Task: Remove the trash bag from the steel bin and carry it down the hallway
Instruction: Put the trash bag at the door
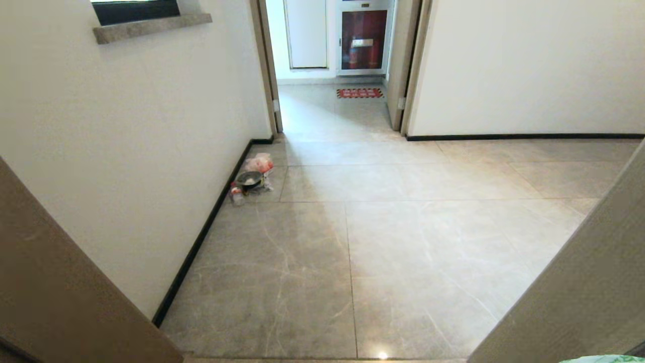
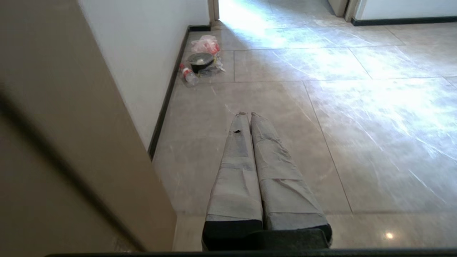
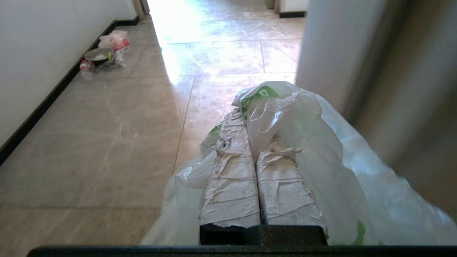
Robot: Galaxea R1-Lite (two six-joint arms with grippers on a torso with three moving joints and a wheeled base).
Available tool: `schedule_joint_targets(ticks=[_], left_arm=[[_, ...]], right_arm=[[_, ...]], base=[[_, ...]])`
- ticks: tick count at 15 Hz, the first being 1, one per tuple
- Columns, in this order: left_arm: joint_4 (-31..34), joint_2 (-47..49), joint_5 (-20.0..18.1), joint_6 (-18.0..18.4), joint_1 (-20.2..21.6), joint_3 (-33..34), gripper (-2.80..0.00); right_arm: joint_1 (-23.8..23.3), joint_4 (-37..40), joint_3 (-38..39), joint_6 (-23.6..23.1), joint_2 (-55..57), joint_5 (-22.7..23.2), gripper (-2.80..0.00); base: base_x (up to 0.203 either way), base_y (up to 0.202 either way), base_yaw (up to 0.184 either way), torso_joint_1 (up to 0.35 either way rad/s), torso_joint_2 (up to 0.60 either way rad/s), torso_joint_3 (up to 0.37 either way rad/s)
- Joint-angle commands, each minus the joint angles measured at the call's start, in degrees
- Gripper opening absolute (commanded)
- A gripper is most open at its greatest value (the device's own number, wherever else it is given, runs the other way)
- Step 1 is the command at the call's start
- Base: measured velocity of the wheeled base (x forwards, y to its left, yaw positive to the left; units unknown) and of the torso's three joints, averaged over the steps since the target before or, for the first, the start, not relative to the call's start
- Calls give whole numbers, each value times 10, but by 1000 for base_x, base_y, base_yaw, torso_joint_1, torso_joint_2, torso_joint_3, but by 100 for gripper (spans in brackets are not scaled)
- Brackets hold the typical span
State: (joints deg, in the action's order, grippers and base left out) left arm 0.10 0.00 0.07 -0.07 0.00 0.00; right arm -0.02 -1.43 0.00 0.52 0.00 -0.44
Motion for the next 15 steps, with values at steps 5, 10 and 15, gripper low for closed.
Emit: schedule_joint_targets(ticks=[5,10,15], left_arm=[[0,0,0,0,0,0,-280],[0,0,0,0,0,0,-280],[0,0,0,0,0,0,-280]], right_arm=[[0,-1,5,0,1,0,-280],[0,-1,5,0,1,0,-280],[0,-1,5,0,1,0,-280]], base=[[186,0,2,3,4,2],[196,0,1,4,2,3],[194,0,1,4,2,2]])
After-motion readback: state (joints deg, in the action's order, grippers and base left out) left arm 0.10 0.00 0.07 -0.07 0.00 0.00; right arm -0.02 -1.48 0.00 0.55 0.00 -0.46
